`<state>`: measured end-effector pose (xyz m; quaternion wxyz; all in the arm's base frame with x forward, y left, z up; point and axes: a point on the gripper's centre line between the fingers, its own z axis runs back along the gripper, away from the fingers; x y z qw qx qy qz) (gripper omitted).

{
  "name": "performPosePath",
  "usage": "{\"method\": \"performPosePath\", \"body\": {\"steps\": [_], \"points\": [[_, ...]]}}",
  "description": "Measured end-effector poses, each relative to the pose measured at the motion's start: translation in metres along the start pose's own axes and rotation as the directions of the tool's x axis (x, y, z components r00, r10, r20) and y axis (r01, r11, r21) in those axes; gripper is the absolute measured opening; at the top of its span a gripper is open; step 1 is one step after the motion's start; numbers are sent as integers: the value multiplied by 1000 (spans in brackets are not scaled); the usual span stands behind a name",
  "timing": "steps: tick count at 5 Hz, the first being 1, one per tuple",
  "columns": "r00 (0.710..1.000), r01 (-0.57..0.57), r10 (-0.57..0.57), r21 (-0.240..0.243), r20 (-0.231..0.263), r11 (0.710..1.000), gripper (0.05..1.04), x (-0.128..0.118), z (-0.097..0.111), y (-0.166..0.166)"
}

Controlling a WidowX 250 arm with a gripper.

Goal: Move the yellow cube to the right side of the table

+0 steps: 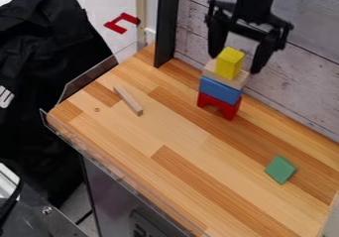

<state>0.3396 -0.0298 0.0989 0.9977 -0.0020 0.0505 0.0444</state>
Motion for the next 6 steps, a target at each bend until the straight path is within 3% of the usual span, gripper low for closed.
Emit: {"method": "performPosePath", "body": {"steps": [2,4,6], "points": [[999,-49,49,3,0,999,1000,13,13,19],[994,-57,57,-1,-89,998,1000,17,-9,24],[993,-33,33,-1,-109,999,999,21,-18,18]]}}
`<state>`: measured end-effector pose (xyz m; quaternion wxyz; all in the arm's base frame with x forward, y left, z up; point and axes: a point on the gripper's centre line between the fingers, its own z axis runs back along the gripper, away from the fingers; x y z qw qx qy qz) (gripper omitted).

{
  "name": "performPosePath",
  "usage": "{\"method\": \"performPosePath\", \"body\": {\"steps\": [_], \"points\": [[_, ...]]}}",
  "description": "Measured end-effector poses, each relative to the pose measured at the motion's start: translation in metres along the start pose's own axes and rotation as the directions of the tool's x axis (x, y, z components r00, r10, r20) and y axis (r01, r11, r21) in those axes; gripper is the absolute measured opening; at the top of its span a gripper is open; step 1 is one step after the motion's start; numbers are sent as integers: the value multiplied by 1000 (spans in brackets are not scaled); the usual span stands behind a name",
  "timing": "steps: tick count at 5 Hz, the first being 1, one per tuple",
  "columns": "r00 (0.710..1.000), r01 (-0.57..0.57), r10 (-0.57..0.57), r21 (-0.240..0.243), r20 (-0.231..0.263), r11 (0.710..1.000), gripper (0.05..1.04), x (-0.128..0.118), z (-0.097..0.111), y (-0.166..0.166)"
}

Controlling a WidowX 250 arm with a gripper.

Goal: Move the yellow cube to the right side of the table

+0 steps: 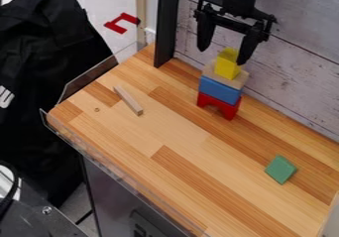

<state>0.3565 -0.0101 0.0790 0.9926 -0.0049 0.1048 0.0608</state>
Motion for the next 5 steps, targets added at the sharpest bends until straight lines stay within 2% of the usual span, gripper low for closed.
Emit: {"method": "performPosePath", "body": {"steps": [2,3,4,5], "points": [[999,3,-3,1,-46,1000,1000,7,-16,1],[997,7,-7,5,-77,1000,964,8,-25,-1],[998,0,0,-12,-62,1000,721,10,-27,-3],[998,-15,14,-24,-59,1000,546,10,-29,-3]]}}
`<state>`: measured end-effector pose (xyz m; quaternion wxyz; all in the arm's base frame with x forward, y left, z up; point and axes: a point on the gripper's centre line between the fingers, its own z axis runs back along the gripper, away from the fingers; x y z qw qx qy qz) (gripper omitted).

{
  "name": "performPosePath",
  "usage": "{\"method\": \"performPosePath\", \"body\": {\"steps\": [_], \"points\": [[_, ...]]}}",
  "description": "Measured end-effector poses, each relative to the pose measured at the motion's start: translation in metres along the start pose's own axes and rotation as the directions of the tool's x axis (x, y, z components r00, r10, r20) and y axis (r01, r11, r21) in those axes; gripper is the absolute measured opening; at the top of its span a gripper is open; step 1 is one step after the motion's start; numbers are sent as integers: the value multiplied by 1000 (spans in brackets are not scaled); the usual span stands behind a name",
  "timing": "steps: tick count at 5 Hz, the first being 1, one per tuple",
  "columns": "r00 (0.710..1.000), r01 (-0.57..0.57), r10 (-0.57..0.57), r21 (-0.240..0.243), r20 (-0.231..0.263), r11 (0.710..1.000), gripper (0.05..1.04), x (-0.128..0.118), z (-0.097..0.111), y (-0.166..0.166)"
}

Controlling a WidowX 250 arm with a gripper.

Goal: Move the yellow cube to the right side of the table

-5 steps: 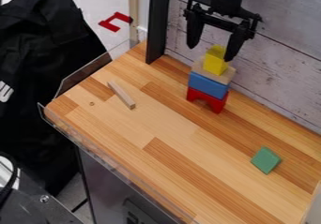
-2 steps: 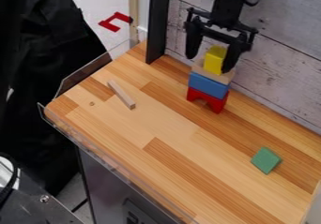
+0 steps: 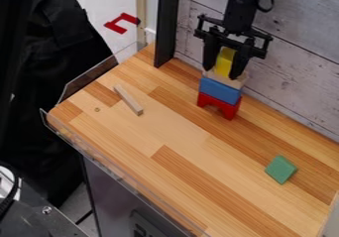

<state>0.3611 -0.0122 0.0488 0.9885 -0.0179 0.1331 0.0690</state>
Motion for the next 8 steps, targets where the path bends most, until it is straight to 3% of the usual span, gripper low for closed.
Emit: {"method": "performPosePath", "body": {"steps": [1,2,3,4,5,8], "points": [[1000,-8,8,0,2,1000,546,-1,-1,0],[999,-34,33,21,36,999,545,-10,5,1],[993,-14,8,48,121,999,545,-26,30,-16],[990,43,-50,57,135,997,545,-35,31,-37],[993,68,-72,43,97,997,545,-40,18,-47],[976,207,-206,-3,-68,978,545,-49,-52,-95]]}}
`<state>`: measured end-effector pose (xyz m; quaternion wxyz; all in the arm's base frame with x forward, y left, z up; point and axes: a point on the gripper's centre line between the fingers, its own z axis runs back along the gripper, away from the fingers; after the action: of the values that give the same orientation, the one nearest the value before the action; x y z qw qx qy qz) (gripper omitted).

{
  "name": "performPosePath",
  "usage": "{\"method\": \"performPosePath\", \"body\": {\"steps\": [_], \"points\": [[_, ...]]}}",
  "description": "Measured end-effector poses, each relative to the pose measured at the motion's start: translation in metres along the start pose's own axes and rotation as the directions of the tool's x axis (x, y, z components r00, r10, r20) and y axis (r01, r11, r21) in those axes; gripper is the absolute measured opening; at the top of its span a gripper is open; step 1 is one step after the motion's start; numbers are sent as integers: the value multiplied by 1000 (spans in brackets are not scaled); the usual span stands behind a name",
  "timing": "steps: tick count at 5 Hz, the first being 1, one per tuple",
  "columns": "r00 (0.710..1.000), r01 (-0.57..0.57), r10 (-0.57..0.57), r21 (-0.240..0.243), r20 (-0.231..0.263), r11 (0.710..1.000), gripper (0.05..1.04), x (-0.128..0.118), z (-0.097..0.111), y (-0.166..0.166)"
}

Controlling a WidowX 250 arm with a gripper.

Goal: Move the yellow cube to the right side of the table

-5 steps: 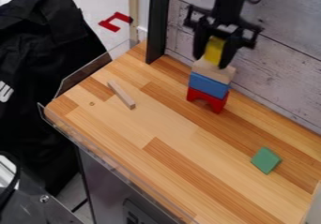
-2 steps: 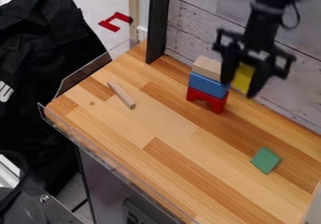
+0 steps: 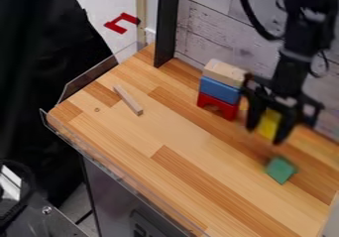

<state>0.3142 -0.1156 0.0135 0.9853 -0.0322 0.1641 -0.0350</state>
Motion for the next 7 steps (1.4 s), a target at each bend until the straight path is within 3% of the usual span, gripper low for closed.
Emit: {"method": "performPosePath", "body": {"steps": [1,3,6,7], "points": [[998,22,-22,3,-64,1000,545,-2,-21,-9],[995,43,-42,6,-85,999,542,7,-37,-9],[997,-14,16,20,-79,1000,541,6,-37,8],[996,-77,78,21,-46,997,541,0,-24,22]]}}
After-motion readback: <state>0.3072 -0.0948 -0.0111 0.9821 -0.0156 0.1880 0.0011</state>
